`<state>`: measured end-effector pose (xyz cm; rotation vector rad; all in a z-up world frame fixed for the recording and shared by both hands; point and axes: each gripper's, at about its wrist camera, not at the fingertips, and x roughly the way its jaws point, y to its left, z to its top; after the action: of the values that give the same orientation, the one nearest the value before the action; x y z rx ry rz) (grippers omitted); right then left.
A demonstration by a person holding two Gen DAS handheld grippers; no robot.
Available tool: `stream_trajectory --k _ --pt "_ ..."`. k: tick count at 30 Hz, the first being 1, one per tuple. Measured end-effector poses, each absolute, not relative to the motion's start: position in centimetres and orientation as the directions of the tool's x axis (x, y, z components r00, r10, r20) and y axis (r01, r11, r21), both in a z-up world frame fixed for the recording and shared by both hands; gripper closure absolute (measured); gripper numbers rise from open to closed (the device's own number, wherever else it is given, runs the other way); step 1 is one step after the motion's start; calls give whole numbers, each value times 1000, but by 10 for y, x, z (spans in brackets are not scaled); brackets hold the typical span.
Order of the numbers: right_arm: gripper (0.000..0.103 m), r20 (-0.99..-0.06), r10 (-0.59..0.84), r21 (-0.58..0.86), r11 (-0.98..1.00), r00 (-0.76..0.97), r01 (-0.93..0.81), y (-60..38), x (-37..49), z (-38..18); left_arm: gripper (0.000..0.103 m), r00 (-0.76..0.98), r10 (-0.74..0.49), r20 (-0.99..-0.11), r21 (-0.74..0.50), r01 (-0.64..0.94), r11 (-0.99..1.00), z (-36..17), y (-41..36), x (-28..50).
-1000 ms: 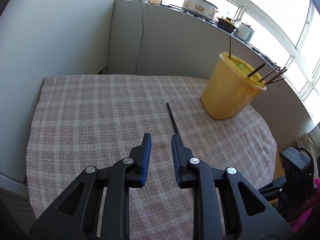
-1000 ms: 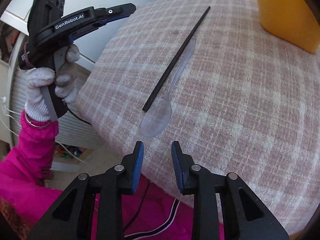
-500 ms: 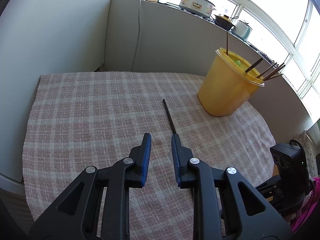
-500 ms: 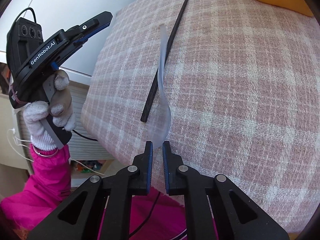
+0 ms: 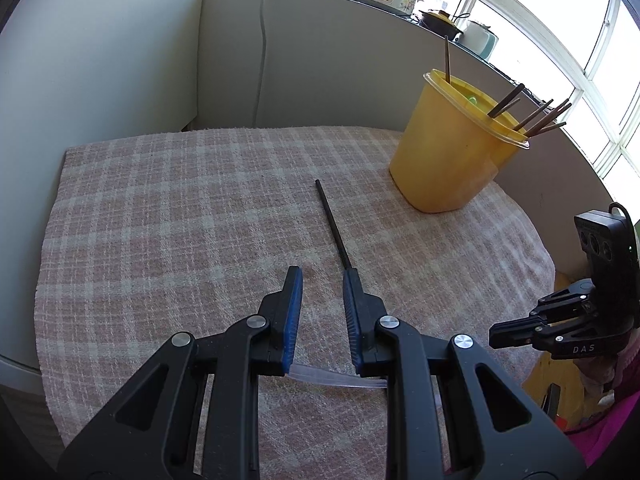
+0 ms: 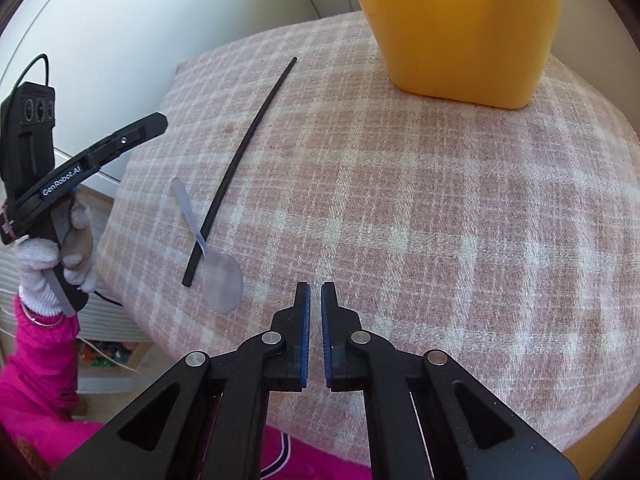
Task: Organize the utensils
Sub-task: 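Close the right tool on the clear plastic spoon's handle, then grasp the black chopstick with the left tool while the right tool lifts the clear spoon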
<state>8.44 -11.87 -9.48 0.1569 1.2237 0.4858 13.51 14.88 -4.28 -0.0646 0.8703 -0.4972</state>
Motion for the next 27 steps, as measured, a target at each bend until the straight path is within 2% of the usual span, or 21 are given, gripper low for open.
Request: stream_trajectory --k 6,12,25,27 --pt "99 -828 534 442 808 168 -390 -89 63 -91 84 537 -421 -731 -240 376 895 -47 154 138" --pt "99 -803 591 532 769 75 -355 -52 65 -119 84 542 -415 -731 -239 366 900 -46 160 132" --pt "99 -800 547 516 837 244 -183 -90 104 -113 84 490 -454 -744 -290 375 881 -48 156 133" --pt "90 -791 564 539 826 238 -164 -92 107 -114 84 481 -456 -748 -285 388 877 -48 149 136"
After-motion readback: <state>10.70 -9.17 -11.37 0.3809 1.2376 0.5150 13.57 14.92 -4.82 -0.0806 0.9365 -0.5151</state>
